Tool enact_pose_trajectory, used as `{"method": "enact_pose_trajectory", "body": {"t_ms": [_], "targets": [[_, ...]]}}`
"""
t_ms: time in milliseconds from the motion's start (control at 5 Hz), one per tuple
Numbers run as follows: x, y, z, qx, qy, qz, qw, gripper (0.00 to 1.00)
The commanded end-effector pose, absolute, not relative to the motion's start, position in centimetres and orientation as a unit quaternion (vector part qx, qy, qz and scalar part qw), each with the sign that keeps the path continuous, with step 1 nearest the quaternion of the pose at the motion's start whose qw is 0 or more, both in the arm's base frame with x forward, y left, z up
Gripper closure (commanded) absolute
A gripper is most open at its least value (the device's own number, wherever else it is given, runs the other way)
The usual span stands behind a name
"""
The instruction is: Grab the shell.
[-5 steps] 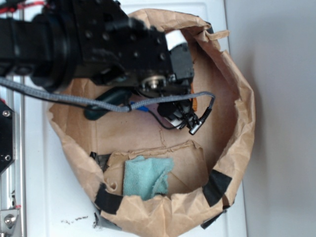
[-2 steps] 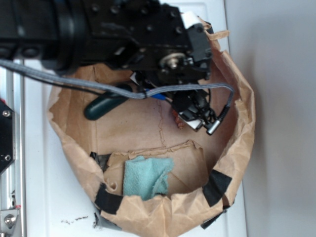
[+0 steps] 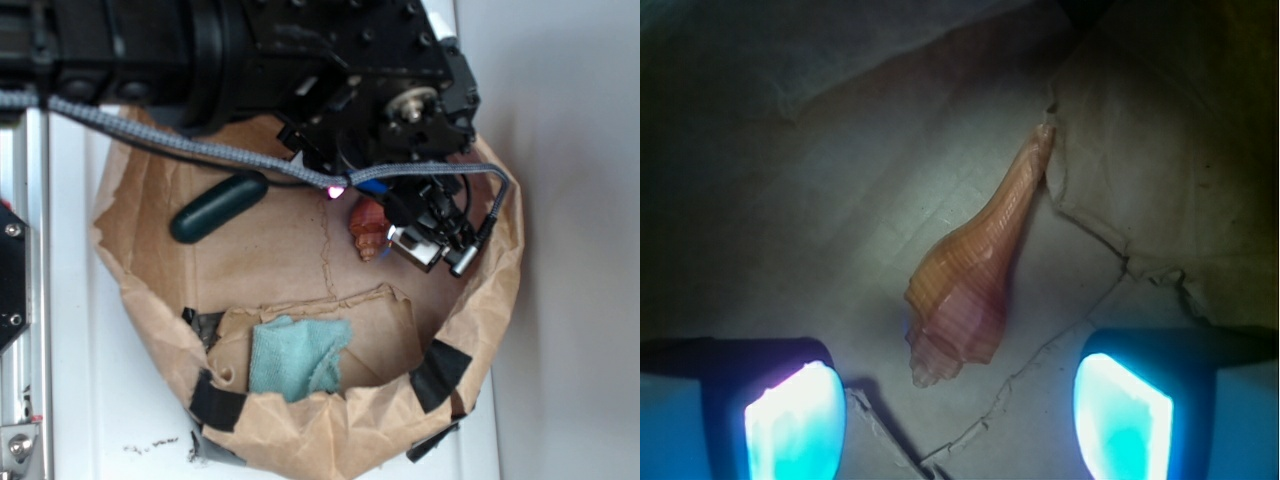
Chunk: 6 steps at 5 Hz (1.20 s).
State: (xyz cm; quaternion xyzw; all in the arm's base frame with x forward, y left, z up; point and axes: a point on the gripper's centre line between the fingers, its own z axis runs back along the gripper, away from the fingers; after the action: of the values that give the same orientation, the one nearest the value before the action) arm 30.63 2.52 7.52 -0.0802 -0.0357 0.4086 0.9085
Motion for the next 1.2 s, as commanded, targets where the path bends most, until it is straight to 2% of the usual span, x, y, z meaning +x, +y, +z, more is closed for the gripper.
{"method": "enact_pose_trajectory", "body": {"t_ms": [0, 400, 600, 1000], "targets": [[32.5, 0.9, 6.2, -0.048, -0.089, 0.412, 0.905, 0.00], [32.5, 0.5, 2.7, 0.008, -0.141, 0.410, 0.901, 0.00], [31.8, 0.5, 2.2, 0.014, -0.160, 0.403, 0.901, 1.00], [31.5, 0.5, 3.0, 0.013, -0.166, 0.394, 0.904, 1.00]]}}
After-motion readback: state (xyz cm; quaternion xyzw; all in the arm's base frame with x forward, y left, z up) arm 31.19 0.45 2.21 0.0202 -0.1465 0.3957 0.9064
